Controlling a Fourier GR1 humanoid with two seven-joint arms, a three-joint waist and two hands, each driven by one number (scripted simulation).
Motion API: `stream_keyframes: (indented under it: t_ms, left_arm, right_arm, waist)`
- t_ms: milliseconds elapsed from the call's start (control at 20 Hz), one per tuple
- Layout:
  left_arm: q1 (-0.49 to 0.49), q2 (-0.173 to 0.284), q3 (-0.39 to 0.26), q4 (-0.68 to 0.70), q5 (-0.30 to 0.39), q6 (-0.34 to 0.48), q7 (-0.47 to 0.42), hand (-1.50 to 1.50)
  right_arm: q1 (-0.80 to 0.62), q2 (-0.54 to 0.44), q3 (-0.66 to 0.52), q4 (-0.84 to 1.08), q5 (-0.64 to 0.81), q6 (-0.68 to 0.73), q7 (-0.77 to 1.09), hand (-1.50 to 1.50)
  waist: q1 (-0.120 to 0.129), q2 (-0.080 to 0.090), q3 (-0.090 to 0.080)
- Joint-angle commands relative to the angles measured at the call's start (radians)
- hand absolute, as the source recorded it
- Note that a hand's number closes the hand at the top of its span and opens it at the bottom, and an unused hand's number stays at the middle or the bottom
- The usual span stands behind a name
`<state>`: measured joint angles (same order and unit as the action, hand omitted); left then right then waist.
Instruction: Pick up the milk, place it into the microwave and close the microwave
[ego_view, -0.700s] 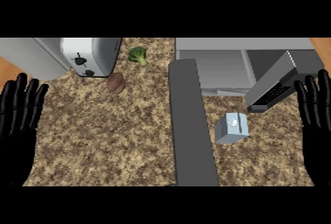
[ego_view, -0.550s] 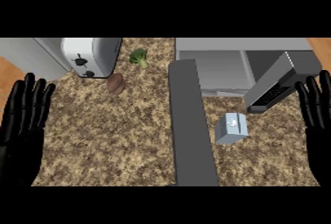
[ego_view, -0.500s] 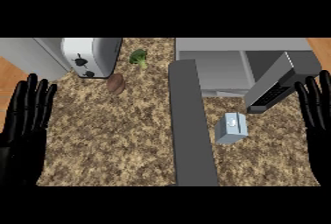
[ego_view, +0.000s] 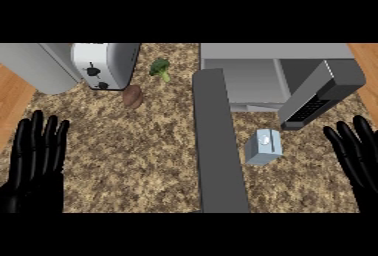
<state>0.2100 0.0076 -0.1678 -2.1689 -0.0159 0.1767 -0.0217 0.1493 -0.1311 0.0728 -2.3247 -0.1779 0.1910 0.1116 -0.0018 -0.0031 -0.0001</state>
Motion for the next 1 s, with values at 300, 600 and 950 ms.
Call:
stream_keyframes:
  t_ms: [300,600,950]
  left_arm:
    - [0.393,0.02,-0.099,-0.128,0.053,-0.062,-0.236,-1.5]
    - [0.536,0.039,-0.162,-0.239,0.057,-0.088,-0.239,-1.5]
    - [0.674,0.055,-0.102,-0.101,0.115,-0.18,-0.505,-1.5]
  right_arm:
    - [0.173,0.025,0.026,-0.062,0.067,0.062,-0.079,-1.5]
    - [0.157,0.043,0.047,-0.048,0.168,0.039,-0.082,-1.5]
    - [0.172,0.088,0.086,0.087,0.282,0.013,-0.215,-1.5]
  waist:
    - [0.008,-0.001,0.0]
    - [0.011,0.0,0.0]
    - [0.014,-0.001,0.0]
